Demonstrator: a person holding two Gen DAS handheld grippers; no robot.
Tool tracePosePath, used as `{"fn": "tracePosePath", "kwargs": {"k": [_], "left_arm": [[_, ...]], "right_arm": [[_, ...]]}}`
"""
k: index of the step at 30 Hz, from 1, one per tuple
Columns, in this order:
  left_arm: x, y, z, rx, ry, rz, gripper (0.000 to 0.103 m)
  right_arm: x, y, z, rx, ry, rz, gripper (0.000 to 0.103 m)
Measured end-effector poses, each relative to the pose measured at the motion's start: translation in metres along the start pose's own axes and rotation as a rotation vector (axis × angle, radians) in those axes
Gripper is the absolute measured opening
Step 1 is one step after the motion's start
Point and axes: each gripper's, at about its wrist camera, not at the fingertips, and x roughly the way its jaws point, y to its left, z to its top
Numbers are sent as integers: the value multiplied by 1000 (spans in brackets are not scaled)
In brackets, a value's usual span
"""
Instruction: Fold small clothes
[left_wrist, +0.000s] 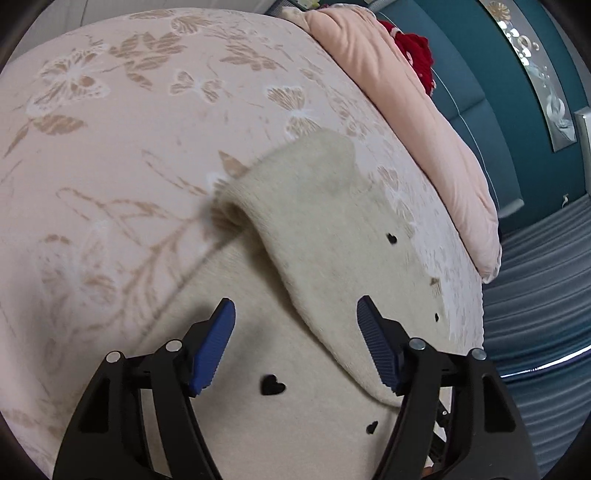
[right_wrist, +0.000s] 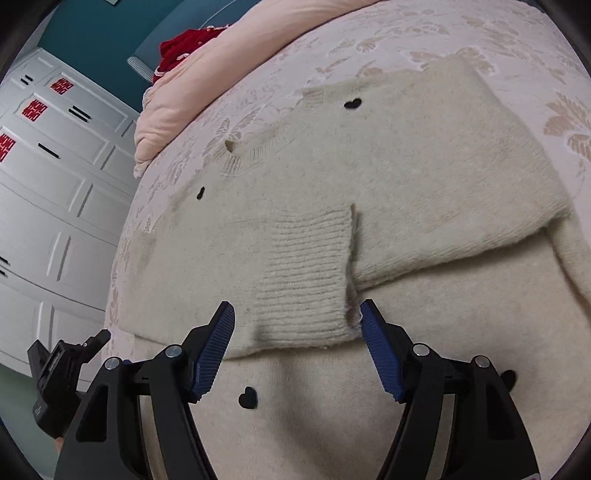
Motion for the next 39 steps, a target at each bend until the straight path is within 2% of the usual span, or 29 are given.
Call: {"fn": "tracePosePath", "kwargs": {"k": [1,2,3,6,10,13,14,15,18,19,20,23,25,27,28,31,32,33,34,36,38,39], "left_arm": [[-3,5,4,-2,-4,7,66],[-3,10,8,-7,-7,5,66],[-2,12,12,-15,-8,2,66],[8,11,22,-69,-6,-33,66],[24,7,33,-166,-20,-71,65],[43,-3,42,-155,6,-52,51],[51,-7,42,-147,27,-41,34],[60,-9,41,-139,52,-35,19],[76,-14,35,-114,79,32,7],[76,-17,34,-104,68,47,7],[74,-20,33,-90,48,58,6],[62,-33,34,-11,-32,83,6],[65,-35,33,18,-46,109,6],[75,-28,31,10,-15,137,6],[77,-25,29,5,-11,144,6],[74,-28,25,58,-33,155,7],[74,-29,23,81,-34,164,7],[76,-30,22,95,-32,171,7],[76,-30,21,99,-31,172,7],[77,-30,21,100,-32,173,7],[78,-30,21,102,-32,174,8],[78,-30,21,104,-33,175,8]], "right_arm": [[5,4,-3,-12,10,-10,40],[8,10,-5,-45,20,-14,13],[8,18,-8,-77,21,-20,13],[-16,51,-5,-206,-51,-40,13],[-78,95,34,-329,-210,31,12],[-112,103,71,-380,-333,12,12],[-110,95,80,-381,-343,-24,13],[-98,82,89,-369,-320,-73,13],[-38,20,99,-273,-161,-194,13],[-22,2,99,-233,-104,-201,13],[-17,-12,93,-193,-85,-180,12],[-36,-21,88,-136,-156,-75,12],[-31,-30,85,-146,-177,-90,12],[0,-52,83,-104,-70,-153,13],[5,-59,83,-67,-51,-132,13],[-20,-56,79,-58,-144,-43,13],[-22,-55,78,-69,-160,-28,16],[-20,-55,77,-90,-163,-39,27],[-13,-58,79,-90,-137,-58,31],[0,-67,88,-37,-75,-15,36],[7,-71,96,2,-66,43,42],[12,-70,101,9,-55,62,38]]}}
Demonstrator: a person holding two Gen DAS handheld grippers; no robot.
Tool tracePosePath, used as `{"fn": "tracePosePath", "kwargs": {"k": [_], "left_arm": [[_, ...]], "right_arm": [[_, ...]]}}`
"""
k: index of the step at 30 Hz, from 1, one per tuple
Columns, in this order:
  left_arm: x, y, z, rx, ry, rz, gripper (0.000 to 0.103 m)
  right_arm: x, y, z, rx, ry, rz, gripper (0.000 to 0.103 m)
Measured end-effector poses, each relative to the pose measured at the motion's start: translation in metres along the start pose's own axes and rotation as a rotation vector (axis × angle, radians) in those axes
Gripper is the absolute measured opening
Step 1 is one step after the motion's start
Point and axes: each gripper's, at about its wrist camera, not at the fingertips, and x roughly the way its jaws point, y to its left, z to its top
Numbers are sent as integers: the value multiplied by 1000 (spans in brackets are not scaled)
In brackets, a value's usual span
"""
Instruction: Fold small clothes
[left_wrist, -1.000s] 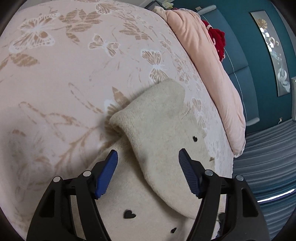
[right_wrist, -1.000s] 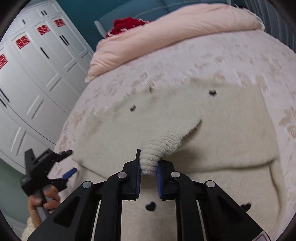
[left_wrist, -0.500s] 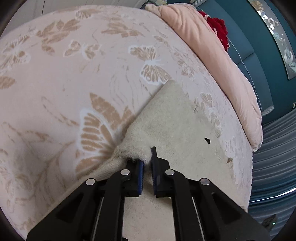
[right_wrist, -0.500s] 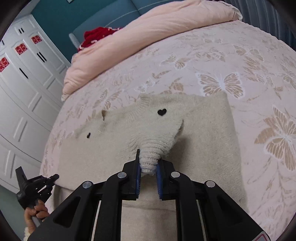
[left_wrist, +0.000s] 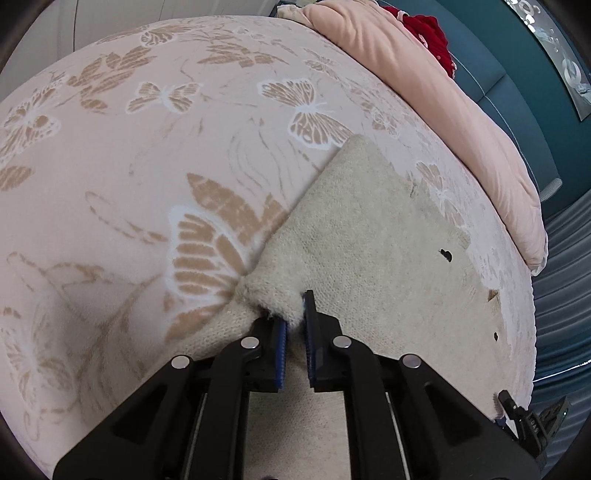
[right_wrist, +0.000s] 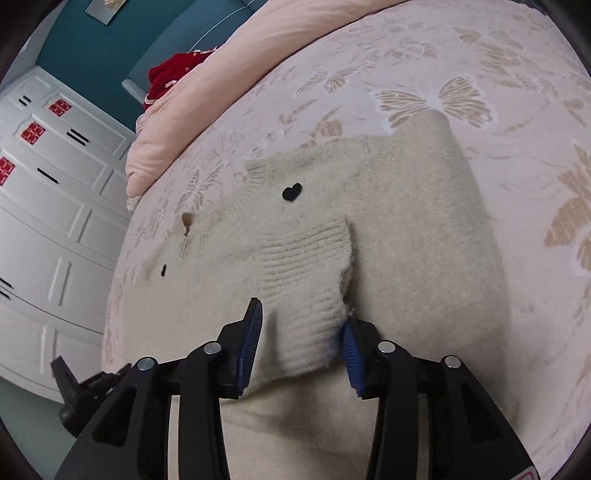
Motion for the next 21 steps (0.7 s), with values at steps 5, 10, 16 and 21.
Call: {"fn": "tracePosePath", "kwargs": {"k": [5,10,16,21], "left_arm": [[1,1,-1,3,-1,0,8],[4,-2,-3,25,-14,24,9],[0,3,0,6,-21,28,9],[-6,5,1,2,-27,30,10]], "right_arm": [[-40,39,13,-91,-171,49,11],[1,10,12,-107,-41,-174,10],[-22,14,9,-105,-140,-101,10],[-38,7,-1,-93,-104,-180,21]]}}
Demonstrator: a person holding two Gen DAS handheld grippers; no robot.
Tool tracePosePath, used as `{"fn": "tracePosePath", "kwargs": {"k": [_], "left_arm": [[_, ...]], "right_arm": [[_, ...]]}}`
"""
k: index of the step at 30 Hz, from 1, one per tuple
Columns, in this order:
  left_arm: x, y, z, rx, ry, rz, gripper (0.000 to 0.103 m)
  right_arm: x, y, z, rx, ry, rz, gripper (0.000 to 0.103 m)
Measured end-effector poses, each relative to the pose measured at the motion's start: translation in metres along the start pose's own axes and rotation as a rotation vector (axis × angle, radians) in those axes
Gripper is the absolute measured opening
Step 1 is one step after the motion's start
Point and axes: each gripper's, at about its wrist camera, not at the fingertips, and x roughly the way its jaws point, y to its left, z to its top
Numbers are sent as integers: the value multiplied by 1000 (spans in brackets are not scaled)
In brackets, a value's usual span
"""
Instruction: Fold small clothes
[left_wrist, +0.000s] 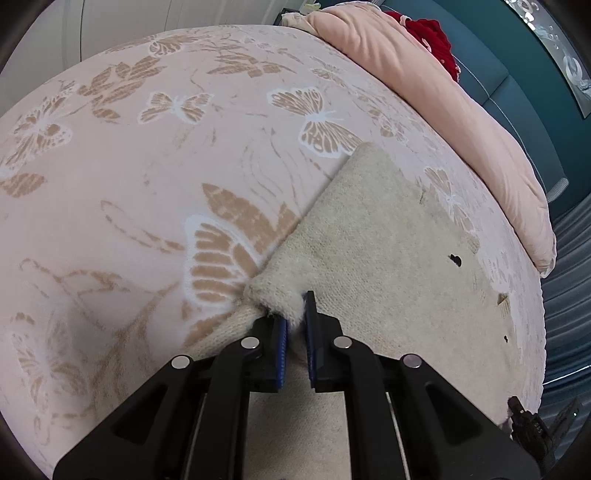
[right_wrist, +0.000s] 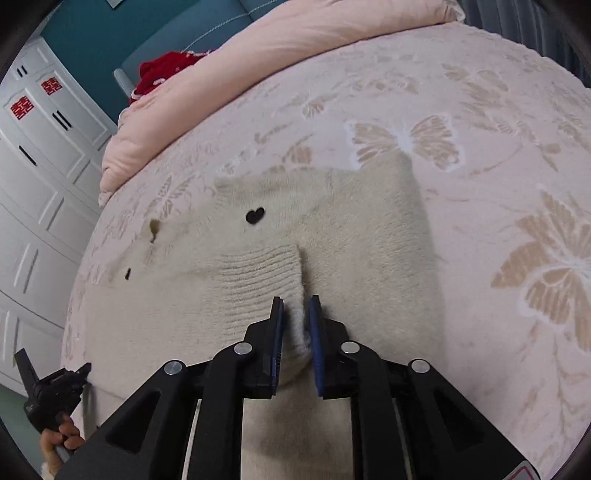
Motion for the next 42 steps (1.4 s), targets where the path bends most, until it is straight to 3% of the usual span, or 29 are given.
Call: {"fn": "tracePosePath", "kwargs": {"k": [2,3,5,8,9,12,16,20,23,25,28,29,30,31,32,33,35,42], "left_arm": [[-10,6,1,1,4,-43,11],[-18,9,-1,12,10,-68,14],[-40,16,-8,67,16,-68,19],[-77,37,-32,160,37,-52,43],[-90,48,-43,169,56,-51,57],[-121,85,-82,139,120,-56,75],[-142,120,-132,76,214,-78,80],[-153,119,-162,55,217,-117,88],[-147,108,-176,56,249,-143,96],[-145,99,-181,89,216,-112,98],[-143,88,-186,136,191,-62,98],[-143,85,-187,147,184,-52,89],[-145,83,-187,154,178,-49,66],[-147,83,-186,154,185,-67,50],[-145,86,-183,134,221,-93,21],[-145,90,-181,96,249,-111,13],[-153,97,-178,42,254,-145,12],[-207,90,-176,100,187,-197,9]], "right_arm": [[-37,1,-11,-17,-38,15,27],[-55,-3,-23,-37,-50,-8,40],[-93,-12,-52,-67,-68,-68,52],[-137,-38,-108,-69,-17,-99,58],[-149,-48,-130,-57,4,-117,63],[-179,-73,-197,-8,92,-124,64],[-190,-82,-255,71,175,-57,68],[-176,-68,-284,110,208,39,73],[-171,-56,-289,120,156,31,87],[-167,-49,-288,122,131,34,87],[-164,-45,-285,136,109,55,87],[-162,-44,-283,138,110,54,83],[-161,-43,-280,133,113,60,66],[-161,-43,-278,125,118,61,52],[-159,-43,-276,125,140,59,19],[-158,-45,-274,142,162,73,13],[-168,-46,-270,176,132,109,12],[-225,-40,-255,95,34,140,9]]}}
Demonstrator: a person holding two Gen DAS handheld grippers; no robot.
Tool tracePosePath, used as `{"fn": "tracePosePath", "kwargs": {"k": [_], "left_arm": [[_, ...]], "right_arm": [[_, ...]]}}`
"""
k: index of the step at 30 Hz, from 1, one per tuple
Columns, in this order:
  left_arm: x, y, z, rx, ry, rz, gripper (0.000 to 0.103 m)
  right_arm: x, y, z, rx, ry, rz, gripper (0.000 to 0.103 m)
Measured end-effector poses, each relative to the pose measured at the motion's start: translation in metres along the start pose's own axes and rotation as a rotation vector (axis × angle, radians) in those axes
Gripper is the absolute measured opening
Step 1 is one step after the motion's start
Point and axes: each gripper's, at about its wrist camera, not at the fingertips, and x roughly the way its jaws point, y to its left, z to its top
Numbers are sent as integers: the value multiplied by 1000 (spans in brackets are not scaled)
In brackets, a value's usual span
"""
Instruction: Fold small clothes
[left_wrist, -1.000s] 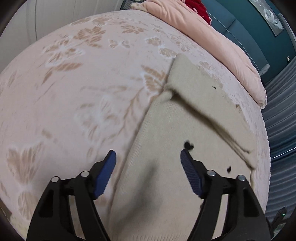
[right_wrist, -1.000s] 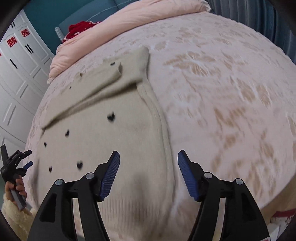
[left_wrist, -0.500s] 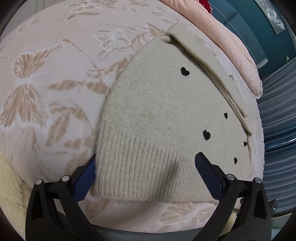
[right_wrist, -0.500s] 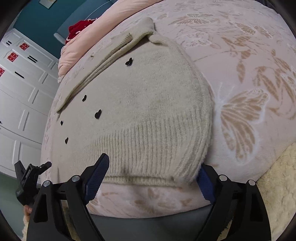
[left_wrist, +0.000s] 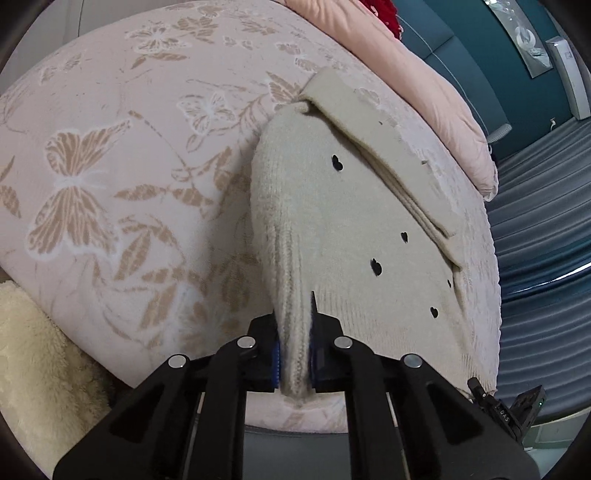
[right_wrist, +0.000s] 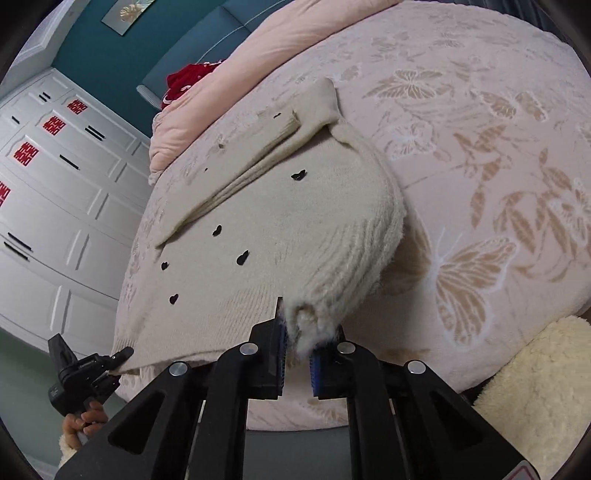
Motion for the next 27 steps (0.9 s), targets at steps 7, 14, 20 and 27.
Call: {"fn": "tracePosePath", "kwargs": {"k": [7,14,20,27], "left_arm": [[-30,-6,-47,86,45,3,8],[2,21,-73,20,103,68,31],[15,38,-53,-36,72,178,68],[36,34,-56,-10,107,210,82]], "right_arm": [[-34,-15,-24,-98,67,-61,9],[-3,-41,-46,-82,193,-146,25],[2,-52,-45,-22,165,-253,65],[26,-57,-37,14,200,-241,68]]}}
